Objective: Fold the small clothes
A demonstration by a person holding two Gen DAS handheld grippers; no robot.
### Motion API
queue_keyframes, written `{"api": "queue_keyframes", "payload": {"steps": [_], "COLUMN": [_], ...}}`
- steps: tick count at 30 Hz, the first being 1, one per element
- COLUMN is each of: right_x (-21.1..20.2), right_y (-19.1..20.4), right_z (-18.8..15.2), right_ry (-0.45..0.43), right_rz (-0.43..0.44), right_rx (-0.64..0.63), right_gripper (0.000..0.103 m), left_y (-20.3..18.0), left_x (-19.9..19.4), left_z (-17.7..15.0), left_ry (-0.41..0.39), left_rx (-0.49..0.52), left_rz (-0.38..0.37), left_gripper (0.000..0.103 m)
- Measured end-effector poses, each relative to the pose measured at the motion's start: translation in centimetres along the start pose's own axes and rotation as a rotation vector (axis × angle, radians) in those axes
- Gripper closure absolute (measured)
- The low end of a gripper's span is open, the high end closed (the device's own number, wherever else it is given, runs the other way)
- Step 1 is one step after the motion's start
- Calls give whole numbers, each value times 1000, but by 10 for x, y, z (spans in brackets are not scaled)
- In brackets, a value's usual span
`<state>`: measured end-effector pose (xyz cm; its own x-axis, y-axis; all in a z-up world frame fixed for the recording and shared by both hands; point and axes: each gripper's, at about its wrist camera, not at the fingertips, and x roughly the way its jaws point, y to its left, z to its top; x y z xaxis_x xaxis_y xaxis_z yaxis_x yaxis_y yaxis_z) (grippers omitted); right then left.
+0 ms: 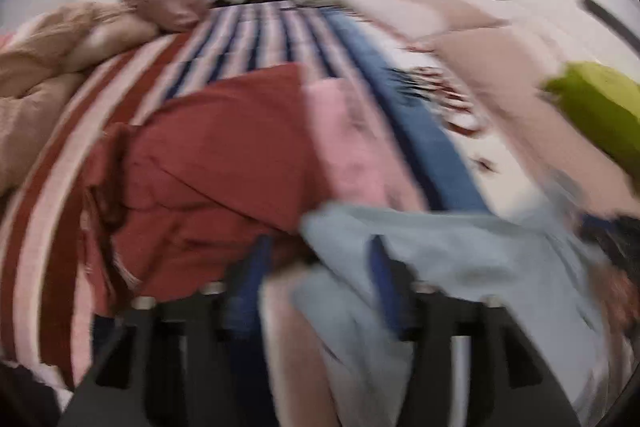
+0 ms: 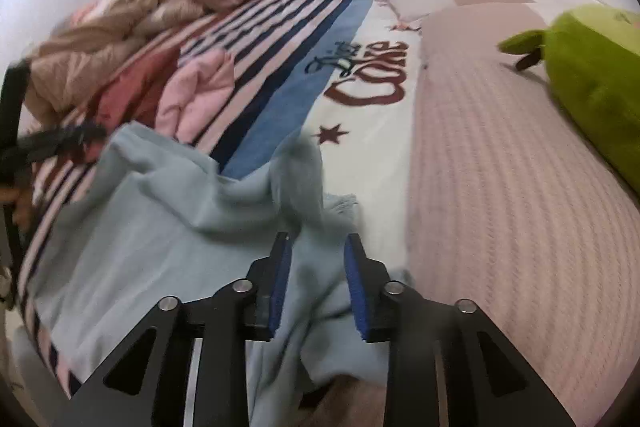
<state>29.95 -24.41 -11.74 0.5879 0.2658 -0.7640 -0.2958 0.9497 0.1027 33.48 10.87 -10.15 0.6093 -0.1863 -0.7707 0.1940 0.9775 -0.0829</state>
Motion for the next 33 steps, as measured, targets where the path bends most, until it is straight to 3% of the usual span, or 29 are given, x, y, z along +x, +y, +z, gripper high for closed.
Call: {"api": "queue_keyframes", "payload": {"steps": [1,3,6,8,9,10,12,13,16,18,19,20,21,22,25,26,27,28,29,30,33], "right_x": [-7,-19,-26,-25,-24,-22,-21,-24,-32,-38,-41,-42,-40,-33,-17,-15,-12,-10,-8,-8,-21], "right_y": [-2,-3,8,20,22,22,12,4,-9,-5,-3,0,2,5,19,23,25,28,29,31,39], "right_z": [-4,-14,-39,-55,-64,-72,-84,-90,-97,-92,-86,-82,-77,-74,-78,-83,-88,-94,-99,-103,-112], "right_ry": [-12,-18,11,35,44,48,48,37,36,18,3,-1,13,50,117,125,122,106,95,85,40], "right_rz": [9,55,161,145,111,67,-12,-47,-21,-28,-21,-5,20,55,90,89,94,107,125,129,117], "right_rx": [10,29,33,12,6,8,35,62,105,92,87,92,100,106,83,78,82,100,106,105,81], "right_gripper": [61,54,54,56,65,78,91,92,96,96,94,92,79,61,56,56,57,65,71,74,95], "left_y": [-8,-19,-25,-19,-11,-4,14,22,37,34,30,23,17,12,-15,-23,-30,-35,-40,-41,-39], "left_x": [-8,-16,-10,-4,-2,-3,-8,-11,-17,-23,-27,-30,-31,-30,-23,-20,-17,-16,-18,-20,-42], "left_z": [-10,-31,-64,-80,-87,-91,-98,-102,-111,-111,-110,-110,-112,-114,-124,-128,-132,-136,-141,-142,-150], "left_ry": [8,39,114,121,127,122,95,91,99,89,75,79,97,112,161,172,179,174,156,146,100], "left_rx": [42,94,95,76,50,18,-45,-66,-140,-137,-138,-142,-151,-161,-107,-91,-79,-67,-56,-63,-82], "left_rz": [-13,-47,-68,13,22,7,56,74,59,76,72,14,-70,-165,-255,-259,-250,-222,-190,-206,-214], "left_gripper": [35,31,33,60,81,85,85,81,73,67,59,50,31,27,27,29,48,67,75,90,93]}}
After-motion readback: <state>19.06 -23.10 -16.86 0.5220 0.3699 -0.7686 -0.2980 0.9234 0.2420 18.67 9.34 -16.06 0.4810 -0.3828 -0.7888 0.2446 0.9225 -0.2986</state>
